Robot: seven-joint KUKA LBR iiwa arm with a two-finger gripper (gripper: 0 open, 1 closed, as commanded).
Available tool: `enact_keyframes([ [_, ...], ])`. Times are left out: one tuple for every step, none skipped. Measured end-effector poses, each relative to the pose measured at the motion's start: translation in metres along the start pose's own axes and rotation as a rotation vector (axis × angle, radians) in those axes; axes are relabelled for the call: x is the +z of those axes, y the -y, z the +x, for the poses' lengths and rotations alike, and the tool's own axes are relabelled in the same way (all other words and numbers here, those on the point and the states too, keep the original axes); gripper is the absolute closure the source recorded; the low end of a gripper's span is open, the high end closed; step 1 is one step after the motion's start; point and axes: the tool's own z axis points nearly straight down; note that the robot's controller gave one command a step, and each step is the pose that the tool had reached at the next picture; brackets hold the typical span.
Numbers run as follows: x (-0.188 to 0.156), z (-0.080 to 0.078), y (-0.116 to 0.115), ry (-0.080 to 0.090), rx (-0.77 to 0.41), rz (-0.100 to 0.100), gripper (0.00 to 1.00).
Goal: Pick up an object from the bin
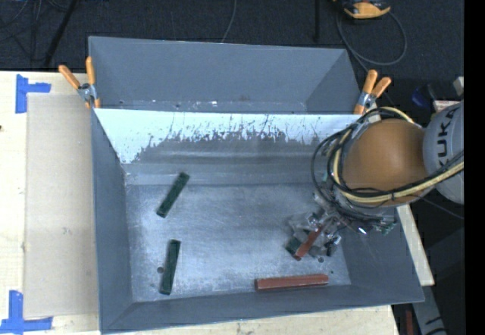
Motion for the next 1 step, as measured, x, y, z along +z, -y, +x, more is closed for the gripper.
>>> enact_keyframes([
  [-0.1794,0.0006,0.0523,-0.009,0.064,0.000,1.00],
])
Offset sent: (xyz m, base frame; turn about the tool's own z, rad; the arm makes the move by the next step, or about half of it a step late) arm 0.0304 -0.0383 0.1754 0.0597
